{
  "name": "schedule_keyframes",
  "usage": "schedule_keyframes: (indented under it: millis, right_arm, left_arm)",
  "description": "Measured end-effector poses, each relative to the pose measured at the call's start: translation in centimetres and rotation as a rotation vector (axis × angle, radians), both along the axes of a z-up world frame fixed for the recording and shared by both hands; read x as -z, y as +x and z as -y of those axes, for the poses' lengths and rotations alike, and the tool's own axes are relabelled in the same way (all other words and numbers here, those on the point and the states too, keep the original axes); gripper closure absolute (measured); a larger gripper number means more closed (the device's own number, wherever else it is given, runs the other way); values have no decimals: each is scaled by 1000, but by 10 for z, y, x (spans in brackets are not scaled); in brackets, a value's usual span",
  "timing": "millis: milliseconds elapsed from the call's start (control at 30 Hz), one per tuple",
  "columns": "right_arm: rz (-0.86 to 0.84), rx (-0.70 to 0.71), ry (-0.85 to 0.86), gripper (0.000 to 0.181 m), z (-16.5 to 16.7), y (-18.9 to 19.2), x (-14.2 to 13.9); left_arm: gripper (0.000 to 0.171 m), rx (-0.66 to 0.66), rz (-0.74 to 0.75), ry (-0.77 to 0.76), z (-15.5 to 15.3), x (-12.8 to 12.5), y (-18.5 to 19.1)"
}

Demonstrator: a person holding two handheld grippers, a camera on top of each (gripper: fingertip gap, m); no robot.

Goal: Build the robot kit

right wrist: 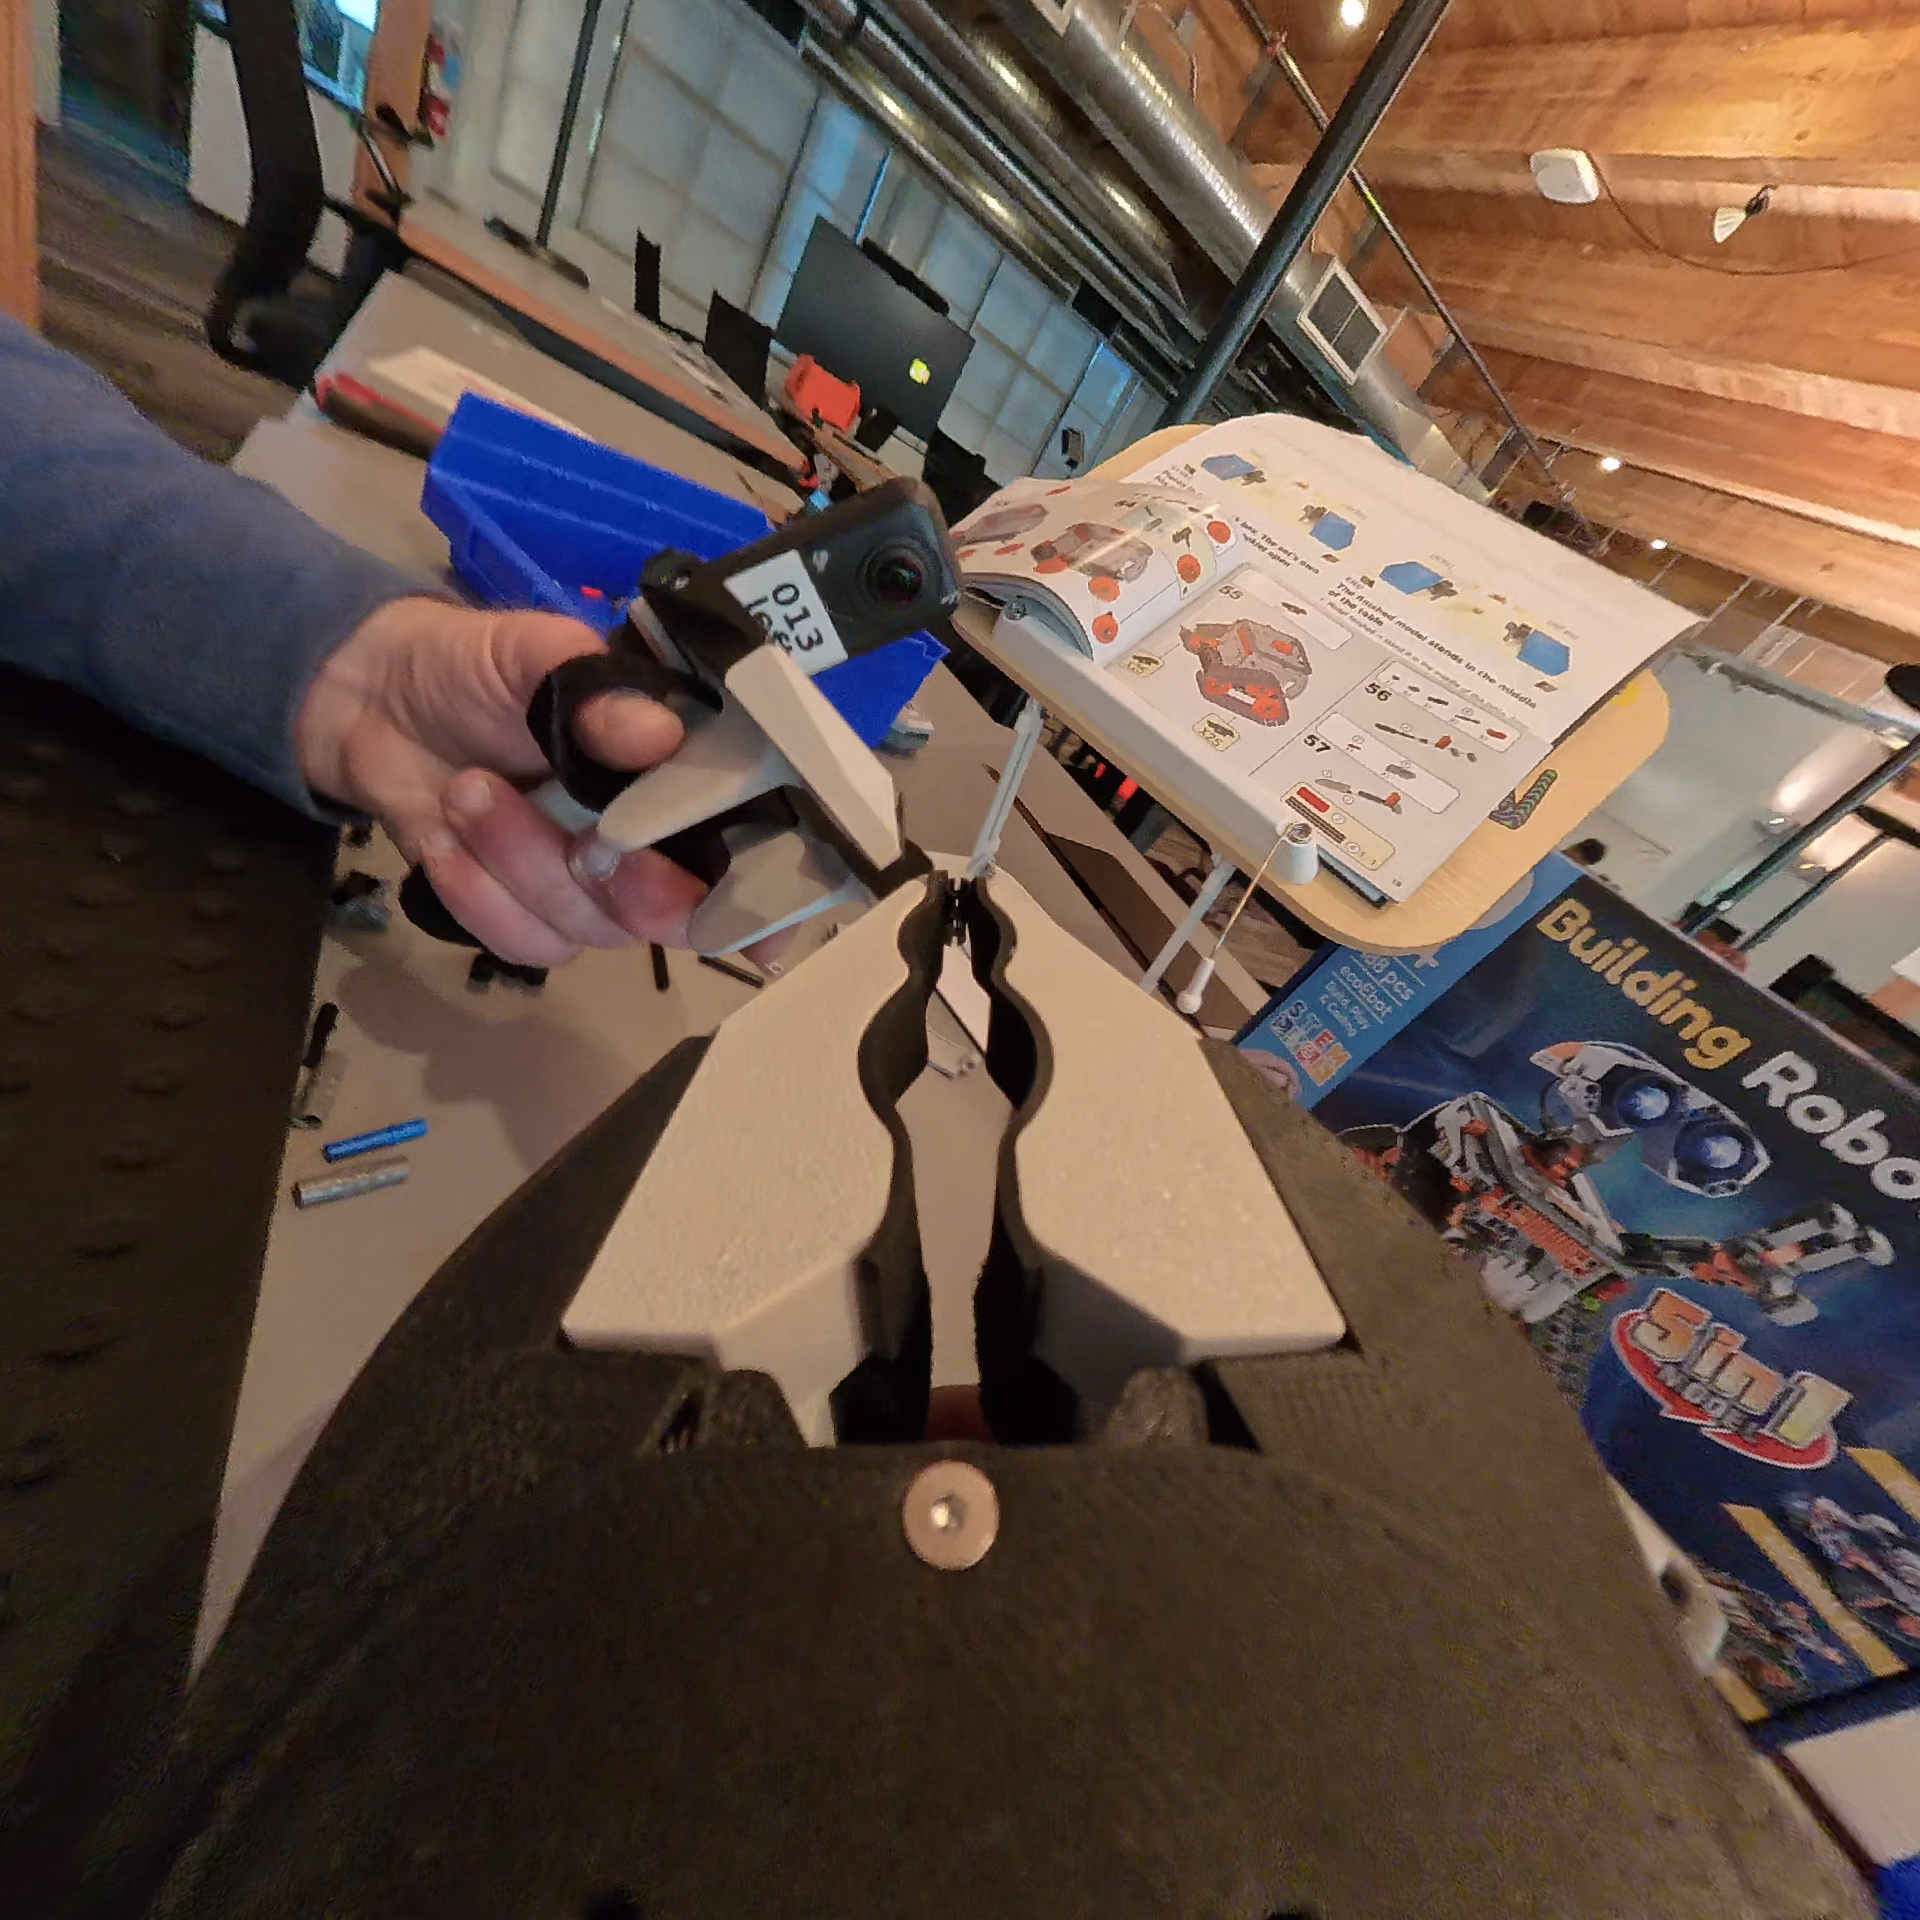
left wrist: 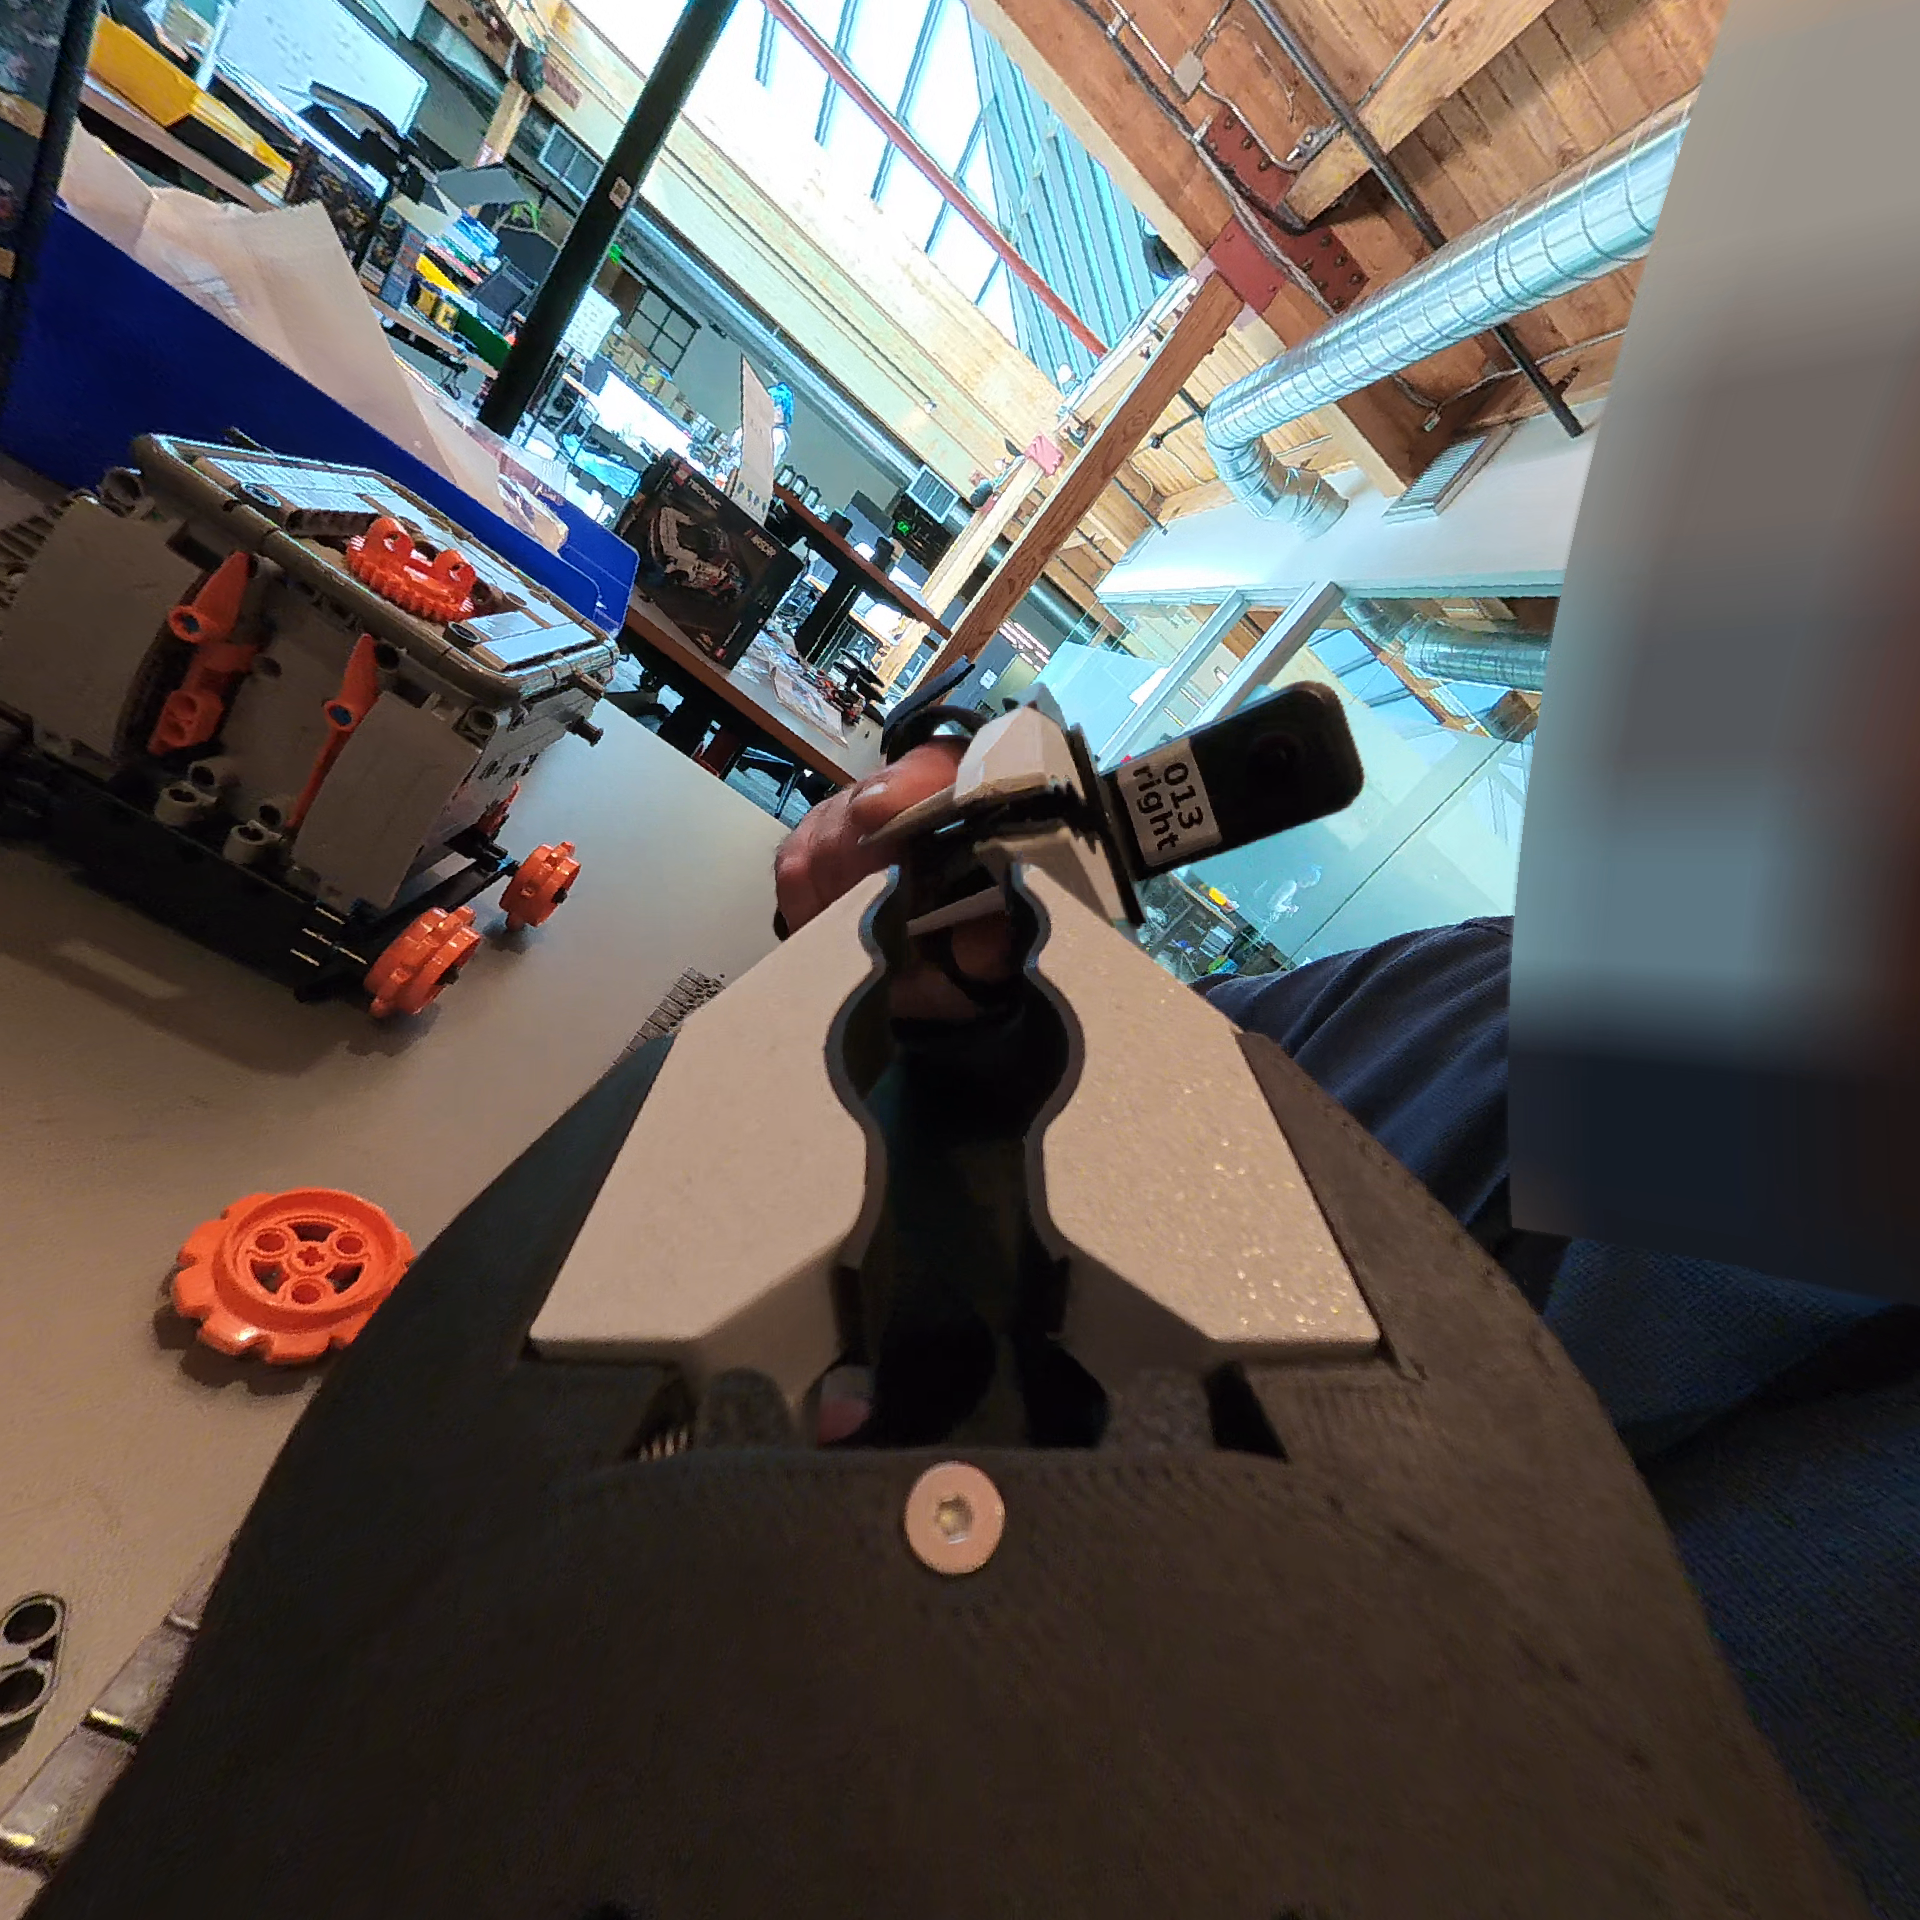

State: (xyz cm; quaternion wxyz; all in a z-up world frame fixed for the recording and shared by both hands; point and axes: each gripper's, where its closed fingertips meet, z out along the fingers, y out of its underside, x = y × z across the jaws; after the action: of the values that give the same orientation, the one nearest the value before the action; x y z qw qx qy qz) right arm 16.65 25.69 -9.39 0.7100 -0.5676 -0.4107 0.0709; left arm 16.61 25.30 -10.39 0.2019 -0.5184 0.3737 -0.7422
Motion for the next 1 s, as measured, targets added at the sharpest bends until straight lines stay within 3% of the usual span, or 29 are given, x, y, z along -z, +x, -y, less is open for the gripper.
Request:
schedule_keyframes:
  millis: [100,367,533,667,1000]
  right_arm:
    - [-95,-57,-53,180,3,2,-7]
    - [-398,-230,-288,180,2,13,-20]
    - [-561,-317,-418,180,-1,19,-22]
    - [-620,-364,-471,180,-2,20,-21]
    - [-565,-357,-482,180,-2,12,-12]
  left_arm:
    - [155,-56,-1,82,-4,1,2]
    - [152,-330,-72,602,-12,6,12]
    - [149,-451,-102,852,-10,5,20]
    - [147,-500,-119,926,-9,3,27]
    - [164,-538,-92,950,-4,-6,28]
